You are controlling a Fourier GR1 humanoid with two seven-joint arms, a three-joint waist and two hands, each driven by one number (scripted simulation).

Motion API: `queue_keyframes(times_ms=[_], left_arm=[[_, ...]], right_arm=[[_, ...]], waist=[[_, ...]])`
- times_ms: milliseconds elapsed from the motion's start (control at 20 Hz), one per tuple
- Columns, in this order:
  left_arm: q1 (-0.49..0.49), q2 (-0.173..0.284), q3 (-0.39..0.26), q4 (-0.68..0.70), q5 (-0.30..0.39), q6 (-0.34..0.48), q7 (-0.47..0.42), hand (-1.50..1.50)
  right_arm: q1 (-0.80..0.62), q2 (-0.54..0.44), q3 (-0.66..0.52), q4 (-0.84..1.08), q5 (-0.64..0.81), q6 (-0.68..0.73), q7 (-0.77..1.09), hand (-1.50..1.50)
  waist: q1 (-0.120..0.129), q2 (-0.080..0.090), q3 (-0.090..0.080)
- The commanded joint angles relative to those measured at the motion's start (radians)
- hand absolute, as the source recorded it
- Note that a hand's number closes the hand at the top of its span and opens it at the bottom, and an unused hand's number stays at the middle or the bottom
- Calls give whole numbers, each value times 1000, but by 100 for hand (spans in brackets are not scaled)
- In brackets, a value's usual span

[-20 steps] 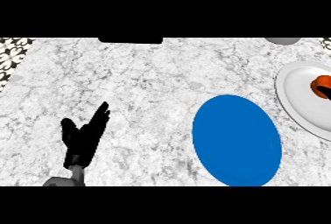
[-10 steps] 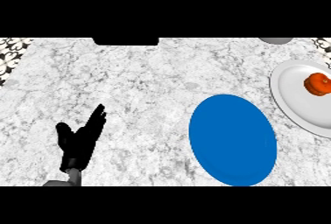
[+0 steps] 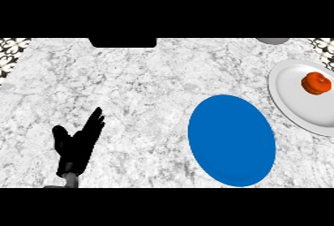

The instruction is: Pick the squash from the plate and place it in the plate

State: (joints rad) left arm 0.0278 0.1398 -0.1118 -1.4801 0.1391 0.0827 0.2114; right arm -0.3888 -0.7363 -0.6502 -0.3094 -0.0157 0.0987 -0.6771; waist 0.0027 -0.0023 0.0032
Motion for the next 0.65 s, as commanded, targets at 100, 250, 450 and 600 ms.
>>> queue_keyframes(times_ms=[100, 250, 450, 600], left_arm=[[-26, -37, -14, 56, -29, 15, 14, 0], [-1, -27, -1, 40, -27, -3, 11, 0], [-14, -21, 24, 8, -7, -13, 50, 0], [10, -19, 48, 103, -9, -34, -43, 0]], right_arm=[[146, -18, 34, -42, -1, 60, -59, -150], [183, 17, 62, -112, -4, 23, -50, -150], [285, 83, 84, -284, -36, 2, 13, -150], [381, 111, 78, -429, -69, 3, 82, -150]], waist=[[-7, 3, -3], [-5, 2, -3], [-8, 0, -4], [-15, 0, -5]])
